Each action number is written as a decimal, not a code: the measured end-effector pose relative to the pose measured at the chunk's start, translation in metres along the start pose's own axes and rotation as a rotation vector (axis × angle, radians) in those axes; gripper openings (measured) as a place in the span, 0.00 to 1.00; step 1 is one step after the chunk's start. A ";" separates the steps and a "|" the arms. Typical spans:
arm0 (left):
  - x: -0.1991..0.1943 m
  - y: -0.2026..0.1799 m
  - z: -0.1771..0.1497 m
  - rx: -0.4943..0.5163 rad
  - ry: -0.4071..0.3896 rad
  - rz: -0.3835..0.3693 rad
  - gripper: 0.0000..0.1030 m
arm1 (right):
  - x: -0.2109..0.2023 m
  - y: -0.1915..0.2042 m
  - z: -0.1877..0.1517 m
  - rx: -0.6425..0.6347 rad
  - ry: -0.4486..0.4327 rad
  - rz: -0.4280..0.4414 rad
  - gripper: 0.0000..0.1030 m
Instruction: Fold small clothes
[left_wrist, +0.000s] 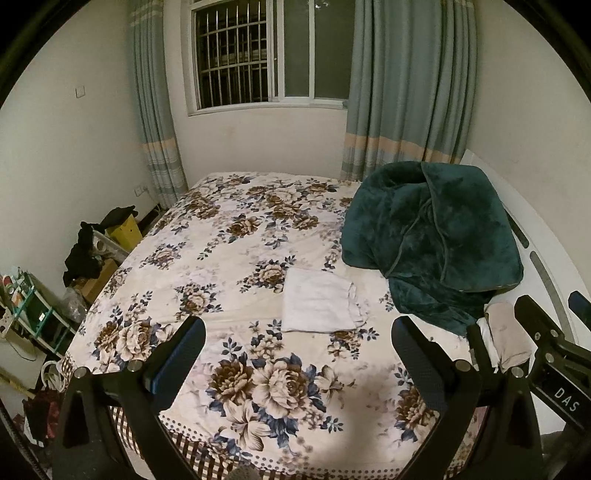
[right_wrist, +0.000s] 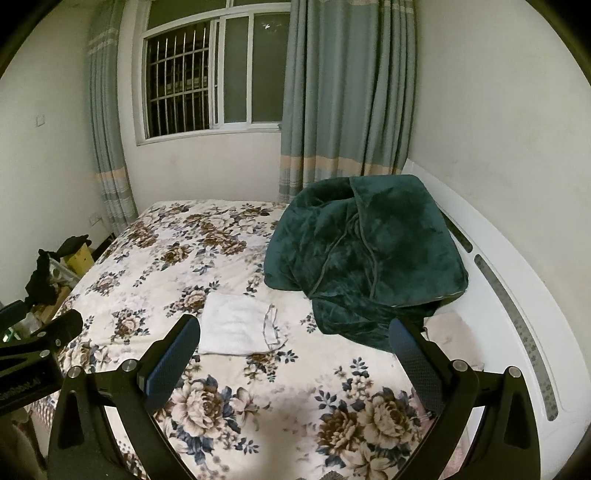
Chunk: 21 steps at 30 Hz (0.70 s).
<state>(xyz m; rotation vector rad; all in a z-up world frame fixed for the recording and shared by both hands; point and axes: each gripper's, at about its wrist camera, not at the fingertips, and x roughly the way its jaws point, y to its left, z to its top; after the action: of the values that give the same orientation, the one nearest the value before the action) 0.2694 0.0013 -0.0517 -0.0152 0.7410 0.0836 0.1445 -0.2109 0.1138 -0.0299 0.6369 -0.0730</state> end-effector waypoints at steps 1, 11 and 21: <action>0.000 0.000 -0.001 0.000 0.000 0.002 1.00 | 0.000 0.000 0.000 0.000 0.001 0.001 1.00; 0.001 0.001 -0.003 0.000 0.002 0.028 1.00 | 0.000 0.005 -0.001 -0.001 0.004 0.003 1.00; 0.003 0.001 -0.007 -0.018 0.017 0.026 1.00 | -0.001 0.013 0.000 -0.003 0.003 0.010 1.00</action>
<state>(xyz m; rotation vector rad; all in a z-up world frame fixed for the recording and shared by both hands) 0.2667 0.0026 -0.0595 -0.0234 0.7579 0.1147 0.1447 -0.1983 0.1138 -0.0294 0.6405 -0.0629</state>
